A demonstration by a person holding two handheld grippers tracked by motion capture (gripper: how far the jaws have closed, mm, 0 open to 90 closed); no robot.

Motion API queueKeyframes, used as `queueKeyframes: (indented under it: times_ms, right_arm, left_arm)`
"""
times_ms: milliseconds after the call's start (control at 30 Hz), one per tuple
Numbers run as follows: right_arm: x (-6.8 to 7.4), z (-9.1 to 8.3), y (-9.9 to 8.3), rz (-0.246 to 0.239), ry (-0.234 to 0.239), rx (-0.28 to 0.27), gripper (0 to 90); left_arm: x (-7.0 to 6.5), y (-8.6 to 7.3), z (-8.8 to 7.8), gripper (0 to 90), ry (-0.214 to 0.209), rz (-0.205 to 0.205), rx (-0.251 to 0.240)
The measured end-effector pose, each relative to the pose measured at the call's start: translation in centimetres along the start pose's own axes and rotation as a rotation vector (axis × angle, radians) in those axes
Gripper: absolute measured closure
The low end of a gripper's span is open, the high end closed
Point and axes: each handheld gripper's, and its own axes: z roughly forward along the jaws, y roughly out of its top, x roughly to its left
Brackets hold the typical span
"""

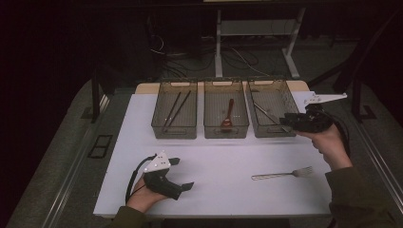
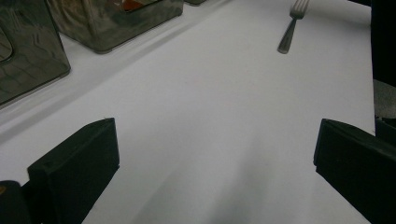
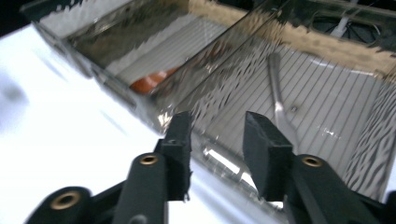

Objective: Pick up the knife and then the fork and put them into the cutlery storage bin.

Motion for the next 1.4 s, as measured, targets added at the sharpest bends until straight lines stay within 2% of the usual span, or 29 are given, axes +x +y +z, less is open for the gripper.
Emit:
queueKeyframes:
  times_ms: [167,467,700,1033,1400]
  right_arm:
    - [0.9,0.0,-1.7,-0.024,0.01,0.039,72.6]
    - [1.5,-0.1,-4.0,-0.057,0.04,0.121,88.7]
    - [1.8,-0.4,-5.4,-0.07,0.036,0.184,88.9]
    - [1.4,-0.4,-7.8,-0.079,0.016,0.31,88.9]
    - [1.5,-0.2,-9.6,-0.136,-0.01,0.458,88.9]
  left_arm:
    - [0.0,0.0,0.0,0.0,0.001,-0.001,-0.001]
    - [0.0,0.0,-0.1,0.0,0.003,0.002,0.001]
    - [0.1,-0.1,-0.1,0.0,0.003,0.003,0.002]
    - [0.0,-0.1,0.0,0.0,0.003,0.008,0.011]
    - [0.0,-0.1,0.0,0.0,0.002,0.009,0.013]
